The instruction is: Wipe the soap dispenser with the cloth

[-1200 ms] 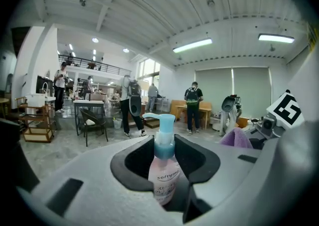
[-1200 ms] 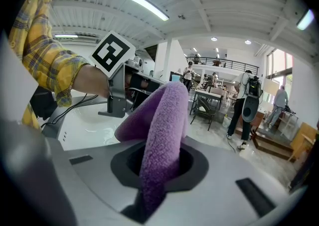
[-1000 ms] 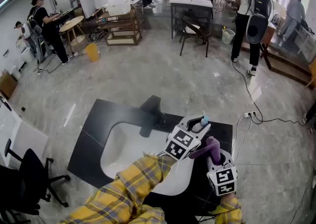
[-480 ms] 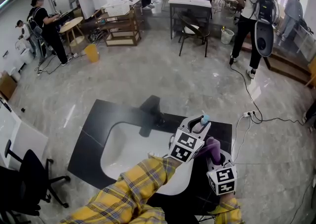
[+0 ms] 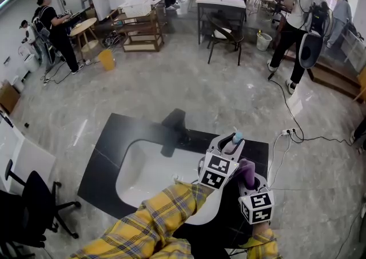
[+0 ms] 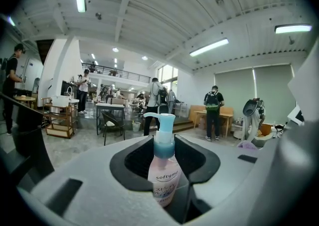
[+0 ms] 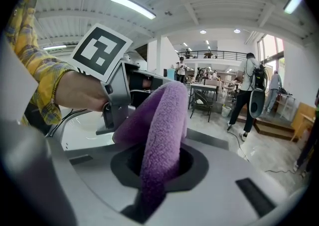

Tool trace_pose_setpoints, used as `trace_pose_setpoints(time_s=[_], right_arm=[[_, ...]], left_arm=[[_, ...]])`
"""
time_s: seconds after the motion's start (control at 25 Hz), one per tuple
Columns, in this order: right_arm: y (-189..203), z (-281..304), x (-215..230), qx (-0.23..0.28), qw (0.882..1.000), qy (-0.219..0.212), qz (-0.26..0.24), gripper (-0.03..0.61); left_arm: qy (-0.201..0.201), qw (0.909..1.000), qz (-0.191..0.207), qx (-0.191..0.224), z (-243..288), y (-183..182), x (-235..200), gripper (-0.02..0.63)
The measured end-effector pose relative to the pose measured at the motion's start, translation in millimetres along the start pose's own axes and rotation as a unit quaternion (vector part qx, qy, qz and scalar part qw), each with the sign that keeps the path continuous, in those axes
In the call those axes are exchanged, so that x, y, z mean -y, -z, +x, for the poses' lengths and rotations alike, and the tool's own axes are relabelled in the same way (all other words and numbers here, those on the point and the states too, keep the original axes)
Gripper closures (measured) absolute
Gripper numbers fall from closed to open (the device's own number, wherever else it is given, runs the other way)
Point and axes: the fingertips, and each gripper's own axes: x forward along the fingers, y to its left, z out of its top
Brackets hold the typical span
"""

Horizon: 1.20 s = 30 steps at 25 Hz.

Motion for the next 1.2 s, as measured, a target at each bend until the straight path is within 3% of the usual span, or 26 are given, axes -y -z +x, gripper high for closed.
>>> trace_pose_setpoints(time_s=[0.92, 1.2], right_arm=[[3.6, 4.2, -1.6, 0.000, 1.000, -0.007, 0.013, 0.541], [5.3, 5.1, -4.6, 0.002, 1.000, -0.010, 0.017, 0.541]], left_arm=[[-0.076, 0.9962, -0.039, 0.017, -0.6, -1.3, -3.6, 0.492], [-0.052, 0.9957, -0.072, 0.027, 1.2, 0.0, -1.1, 0.491]])
